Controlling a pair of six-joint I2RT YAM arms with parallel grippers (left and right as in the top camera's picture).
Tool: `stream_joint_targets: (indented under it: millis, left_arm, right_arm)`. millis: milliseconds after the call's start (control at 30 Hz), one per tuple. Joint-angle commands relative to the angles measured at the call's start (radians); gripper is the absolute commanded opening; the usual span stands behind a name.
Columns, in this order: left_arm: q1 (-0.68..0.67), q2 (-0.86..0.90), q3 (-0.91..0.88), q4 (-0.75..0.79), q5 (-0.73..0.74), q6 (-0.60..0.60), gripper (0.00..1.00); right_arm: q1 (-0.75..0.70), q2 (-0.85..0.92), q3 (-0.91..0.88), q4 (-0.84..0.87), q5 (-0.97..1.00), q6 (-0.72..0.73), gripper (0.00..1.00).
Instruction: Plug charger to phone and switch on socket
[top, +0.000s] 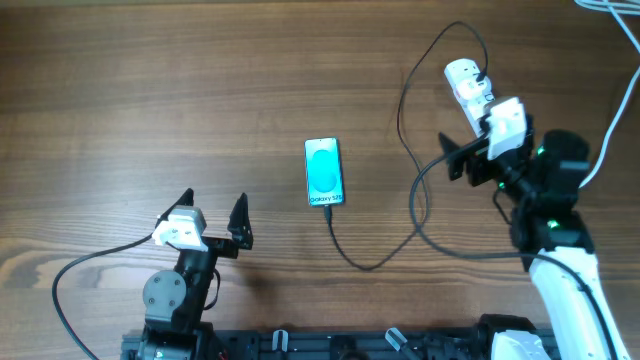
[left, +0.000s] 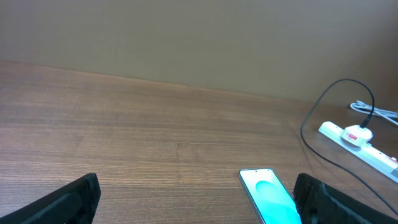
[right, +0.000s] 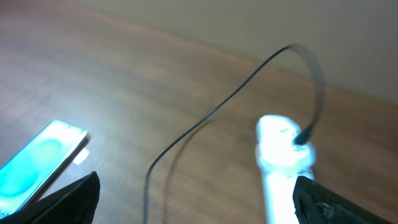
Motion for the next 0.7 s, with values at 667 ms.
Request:
stream_joint_targets:
  millis: [667]
  left_arm:
    - [0.005,-0.008,-0.002,-0.009,-0.003,0.019,1.00]
  right_arm:
    - [0.101,-0.120,-0.497,0.235,-0.011,-0.014,1.00]
